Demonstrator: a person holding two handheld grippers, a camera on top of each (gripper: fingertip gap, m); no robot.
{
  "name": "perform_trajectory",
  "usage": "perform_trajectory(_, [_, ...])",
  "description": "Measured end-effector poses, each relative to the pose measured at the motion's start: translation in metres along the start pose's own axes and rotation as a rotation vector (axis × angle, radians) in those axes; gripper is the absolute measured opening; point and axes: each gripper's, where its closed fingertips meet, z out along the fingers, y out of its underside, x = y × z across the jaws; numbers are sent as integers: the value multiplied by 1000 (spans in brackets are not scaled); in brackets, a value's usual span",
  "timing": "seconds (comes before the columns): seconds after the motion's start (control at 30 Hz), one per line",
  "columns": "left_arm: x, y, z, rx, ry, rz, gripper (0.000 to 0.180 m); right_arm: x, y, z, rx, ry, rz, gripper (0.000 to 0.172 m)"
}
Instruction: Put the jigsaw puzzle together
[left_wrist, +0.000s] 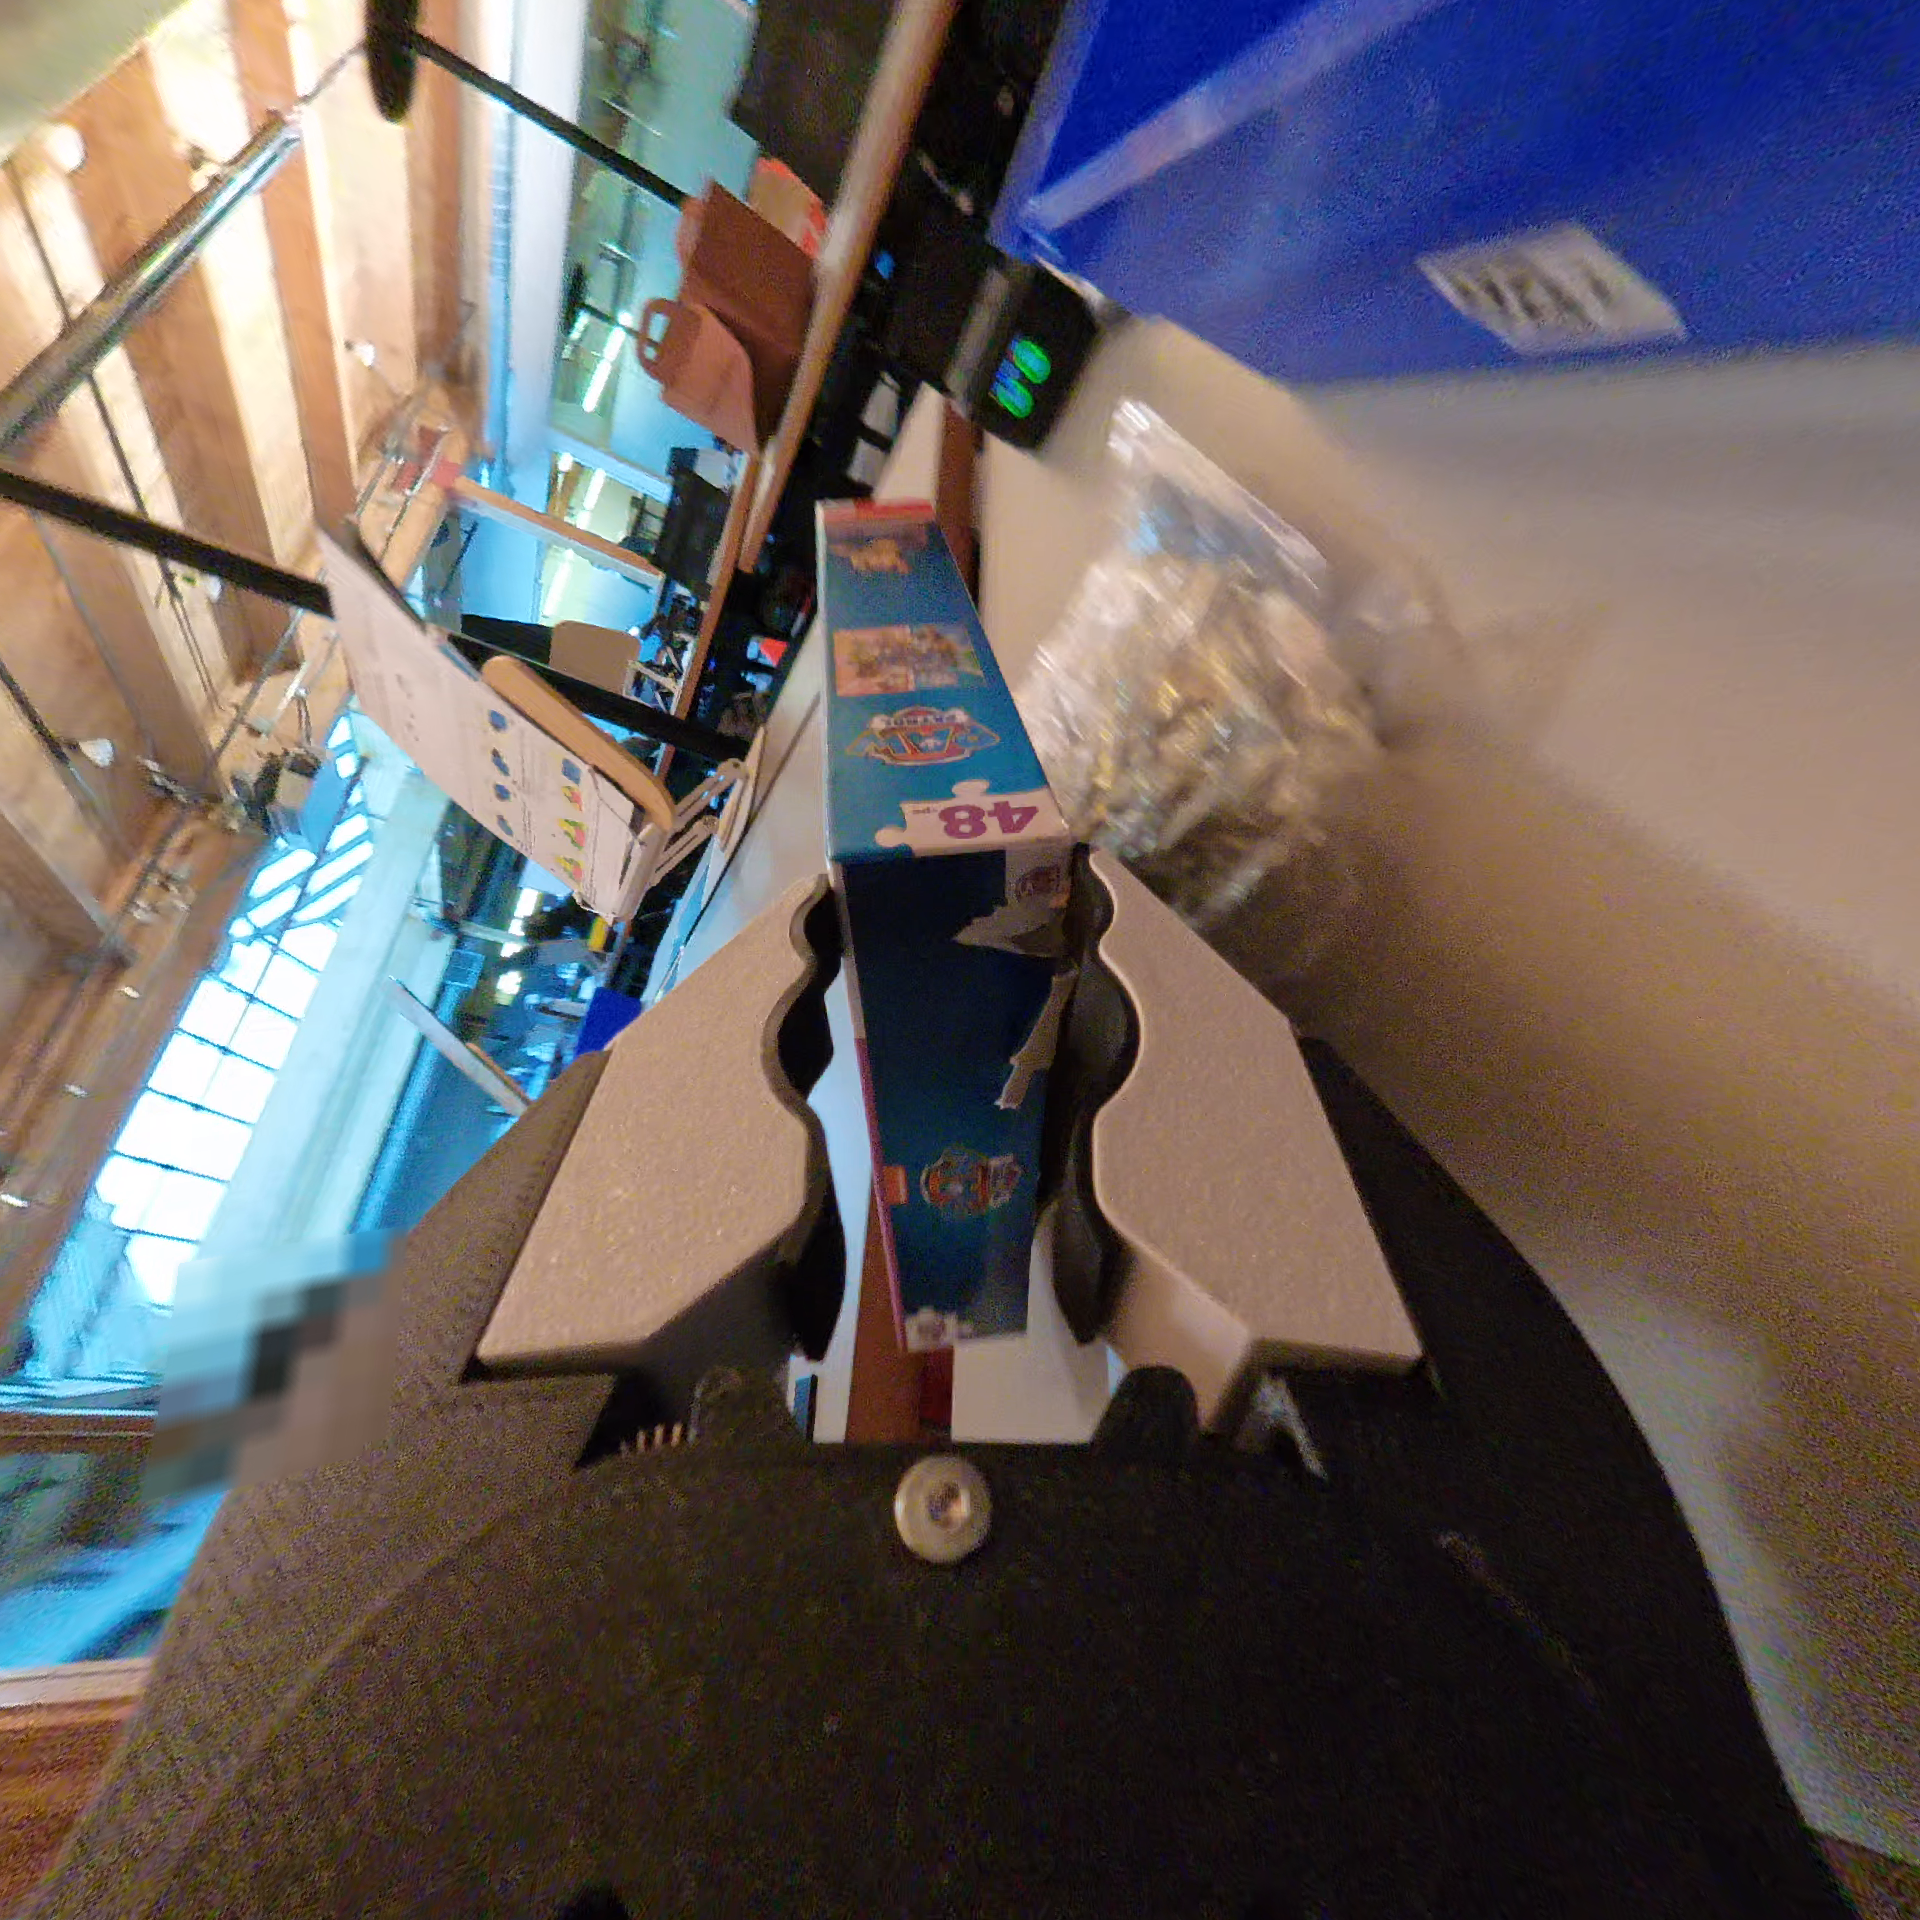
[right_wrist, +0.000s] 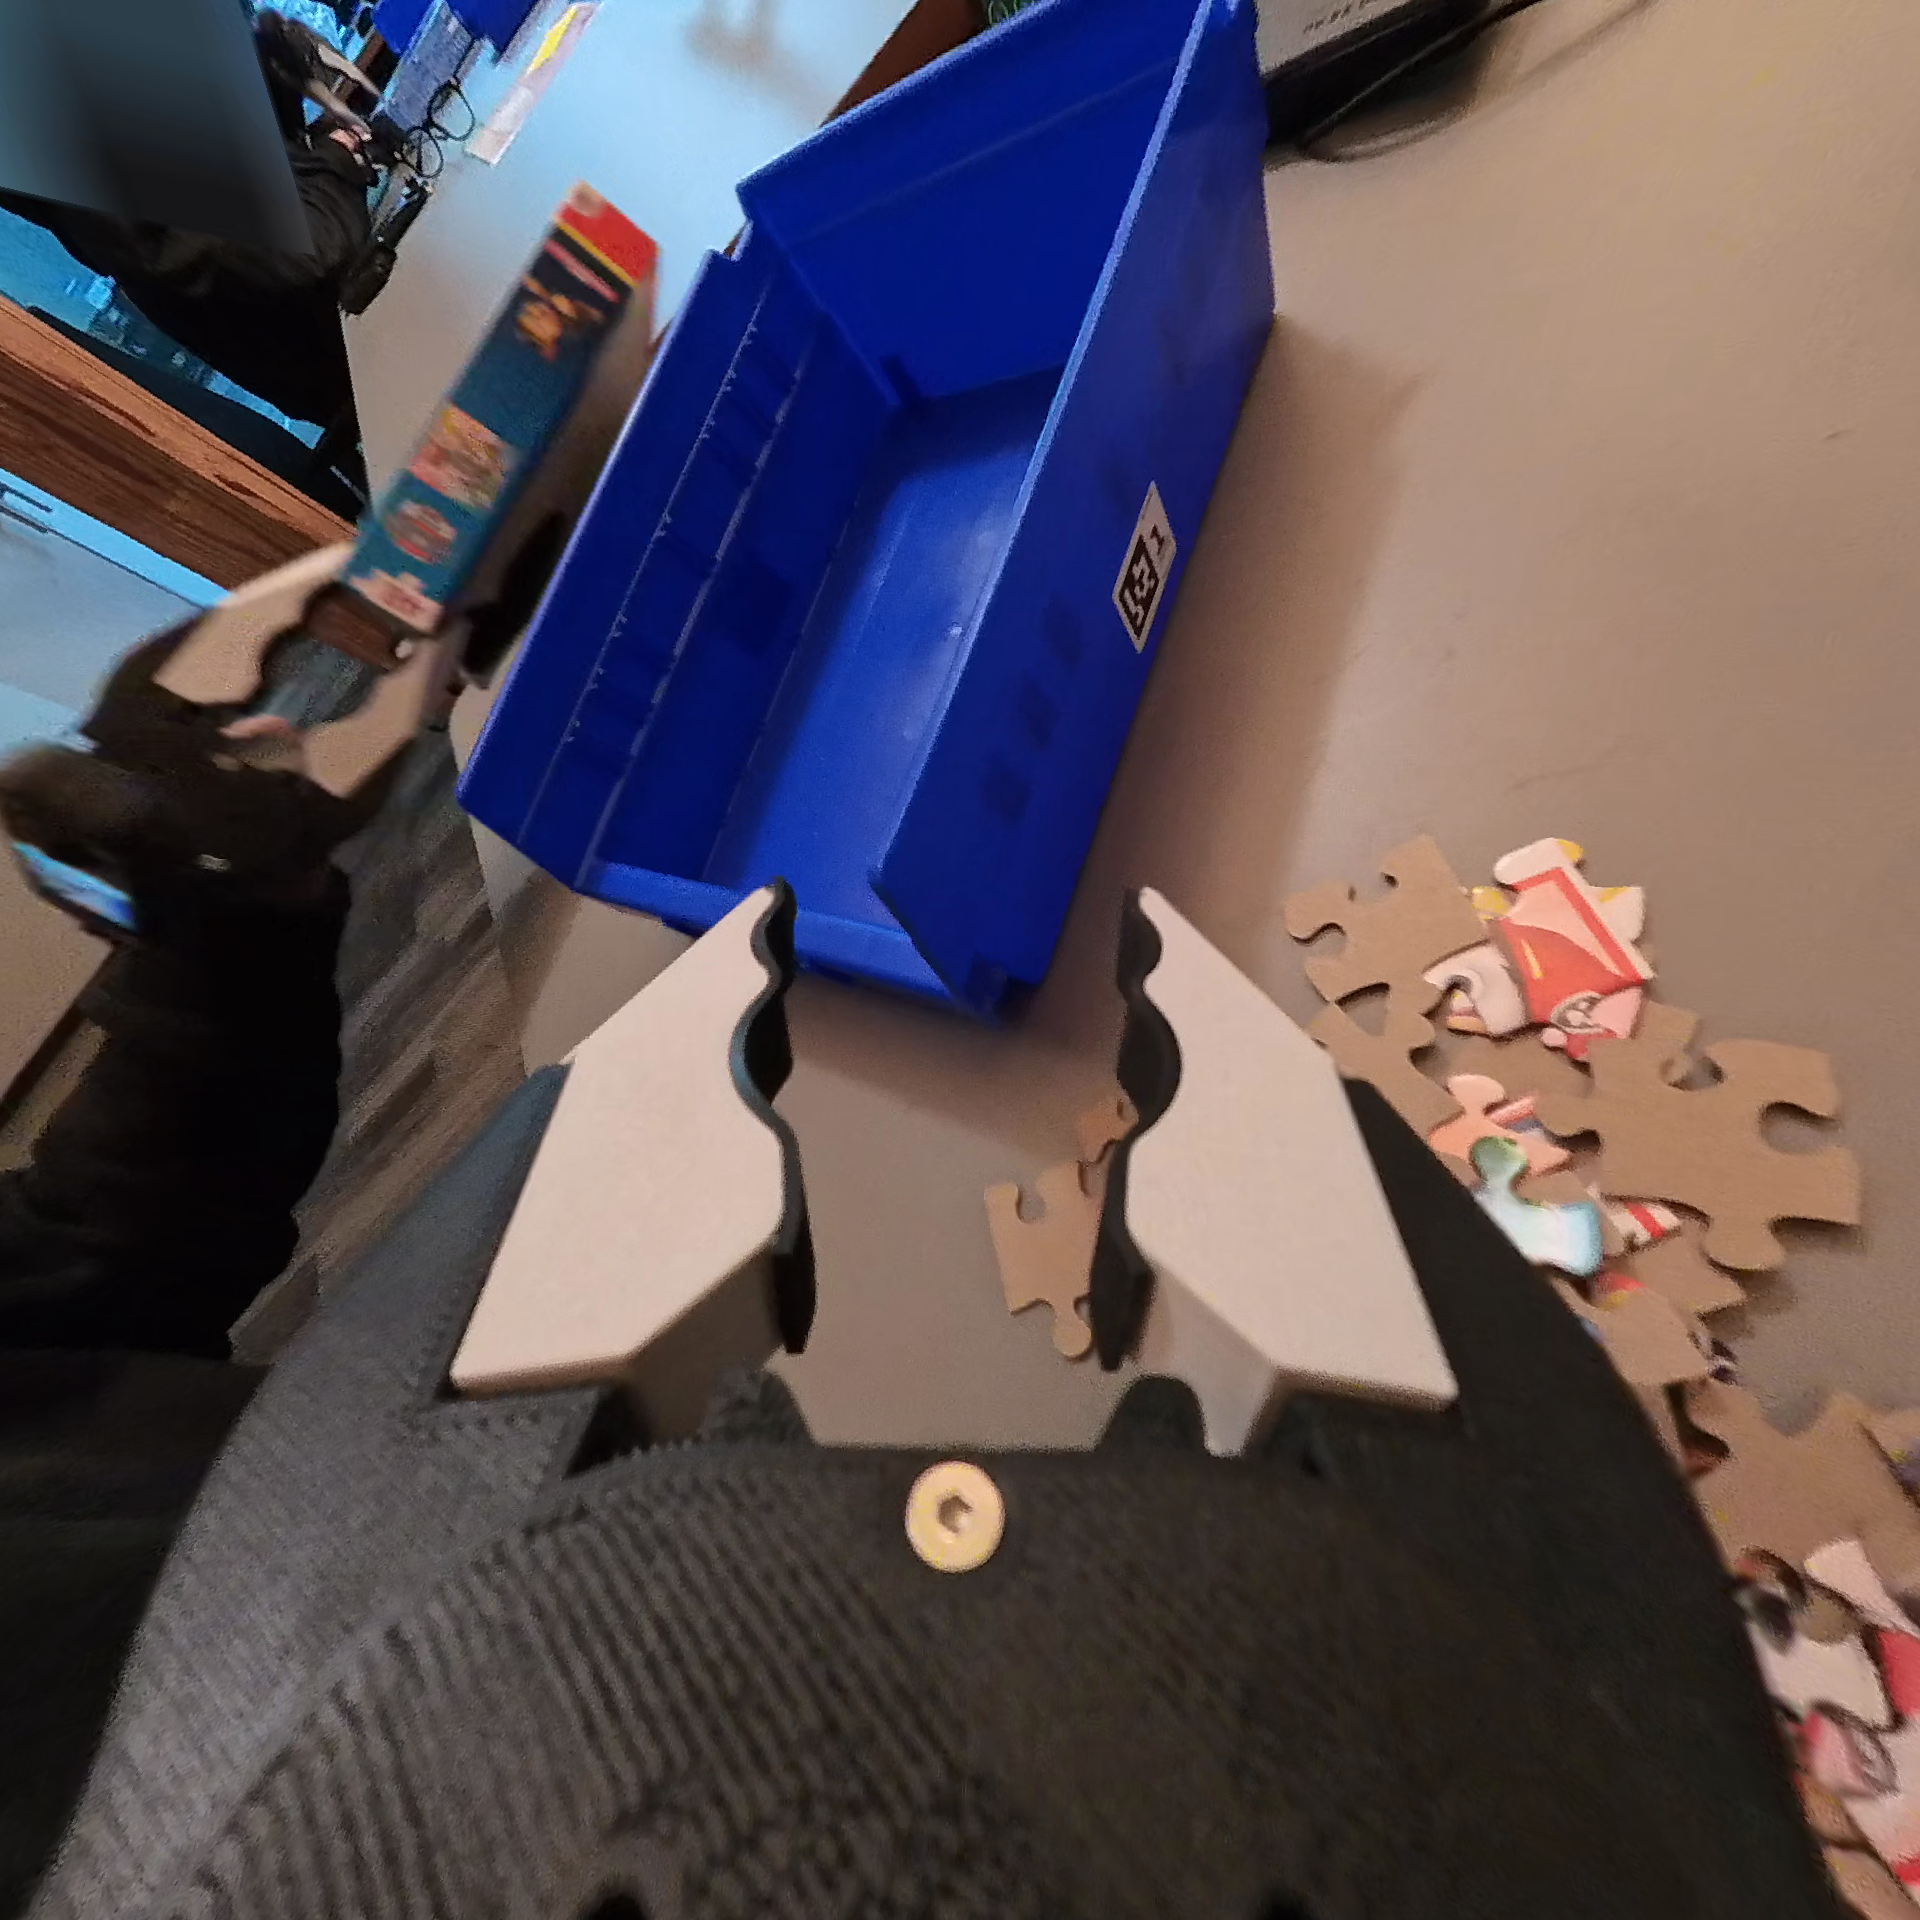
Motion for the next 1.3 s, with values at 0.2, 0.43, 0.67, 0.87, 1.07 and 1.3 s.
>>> perform_trajectory(0.2, [-100,-76,-50,189,-154,-149,41,-4,3,-9,52,-29,-16,60])
perform_trajectory(0.43, [-71,-222,-107,521,-27,-168,42,-21,7,-23,116,-114,-1,58])
perform_trajectory(0.67, [-42,-290,-86,631,36,-421,42,-11,13,-72,240,-75,-14,56])
perform_trajectory(0.87, [-57,-322,-97,688,-97,-371,41,11,34,-96,278,-35,3,55])
perform_trajectory(1.07, [-11,-345,-80,779,-25,-416,41,21,41,-112,363,-120,99,53])
perform_trajectory(1.3, [83,-326,-39,588,191,-462,45,33,58,-140,367,-65,86,53])
